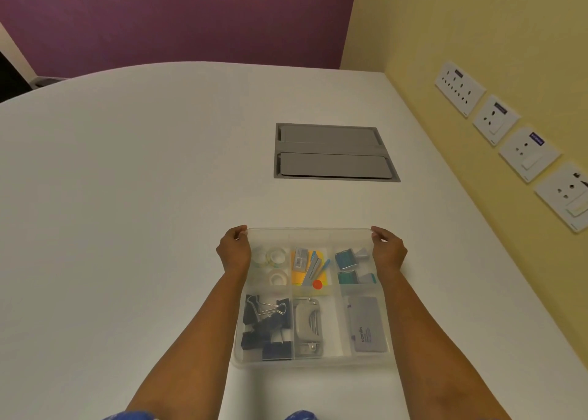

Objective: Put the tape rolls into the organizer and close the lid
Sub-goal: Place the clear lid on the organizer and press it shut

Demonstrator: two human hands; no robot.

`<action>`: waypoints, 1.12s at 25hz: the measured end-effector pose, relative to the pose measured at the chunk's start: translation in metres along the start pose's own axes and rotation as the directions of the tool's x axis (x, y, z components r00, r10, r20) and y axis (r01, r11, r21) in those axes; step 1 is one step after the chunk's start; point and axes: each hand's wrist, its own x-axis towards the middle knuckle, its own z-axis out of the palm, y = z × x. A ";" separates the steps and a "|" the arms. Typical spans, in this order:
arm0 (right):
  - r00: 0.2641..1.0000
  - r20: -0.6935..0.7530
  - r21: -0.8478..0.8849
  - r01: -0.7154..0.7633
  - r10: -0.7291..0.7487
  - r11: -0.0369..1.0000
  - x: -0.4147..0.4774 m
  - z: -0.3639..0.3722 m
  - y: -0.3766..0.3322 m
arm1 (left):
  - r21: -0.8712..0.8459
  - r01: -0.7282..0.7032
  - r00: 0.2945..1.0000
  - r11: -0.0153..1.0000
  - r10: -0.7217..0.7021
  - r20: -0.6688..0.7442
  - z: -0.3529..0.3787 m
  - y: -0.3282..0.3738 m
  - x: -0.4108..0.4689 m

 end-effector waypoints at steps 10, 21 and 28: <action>0.959 0.117 -0.145 -0.242 0.260 0.959 0.026 0.003 0.003 | -0.054 0.100 0.995 0.994 -0.100 0.002 -0.001 0.003 0.007; 0.975 0.137 -0.217 -0.144 0.176 0.966 0.020 0.007 0.002 | 0.017 0.243 0.962 0.970 -0.243 0.126 0.000 0.001 0.019; 0.979 0.132 -0.181 -0.133 0.158 0.974 0.019 0.009 0.005 | 0.018 0.285 0.944 0.958 -0.284 0.167 0.001 -0.006 0.029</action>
